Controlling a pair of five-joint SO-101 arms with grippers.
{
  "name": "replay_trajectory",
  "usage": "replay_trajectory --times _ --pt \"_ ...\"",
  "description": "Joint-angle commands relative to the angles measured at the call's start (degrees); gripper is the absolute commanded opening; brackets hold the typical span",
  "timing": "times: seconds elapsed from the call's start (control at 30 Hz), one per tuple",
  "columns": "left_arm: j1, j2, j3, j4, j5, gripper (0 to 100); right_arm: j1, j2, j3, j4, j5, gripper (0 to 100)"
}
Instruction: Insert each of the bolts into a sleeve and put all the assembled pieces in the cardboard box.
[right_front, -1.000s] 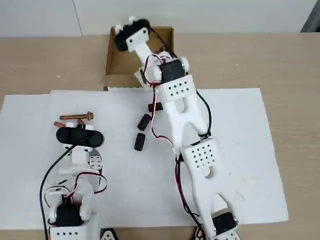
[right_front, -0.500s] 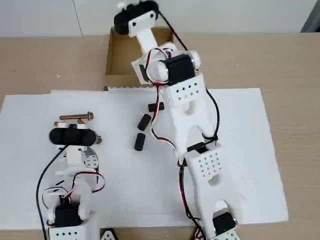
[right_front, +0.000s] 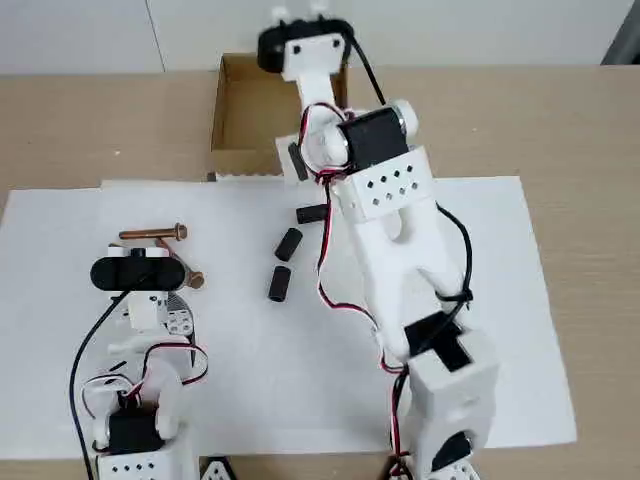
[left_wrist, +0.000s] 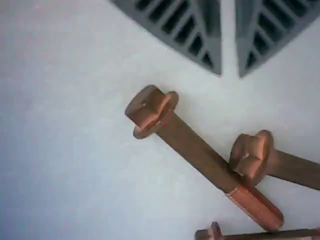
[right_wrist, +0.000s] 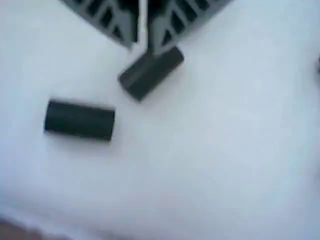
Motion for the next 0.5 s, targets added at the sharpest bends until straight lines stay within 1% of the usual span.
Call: replay_trajectory --times 0.0,0.23,0.47 --pt "-0.4 -0.7 -0.3 -0.3 0.3 1 -1.3 -4.7 5.3 0.3 -5.0 0.4" --pt "-0.4 -0.7 -0.3 -0.3 0.3 1 -5.8 -4.5 14.2 0.1 -14.2 0.4" --pt "-0.4 -0.7 -0.3 -0.3 0.3 1 -8.7 -2.2 20.2 -0.1 -20.7 0.5"
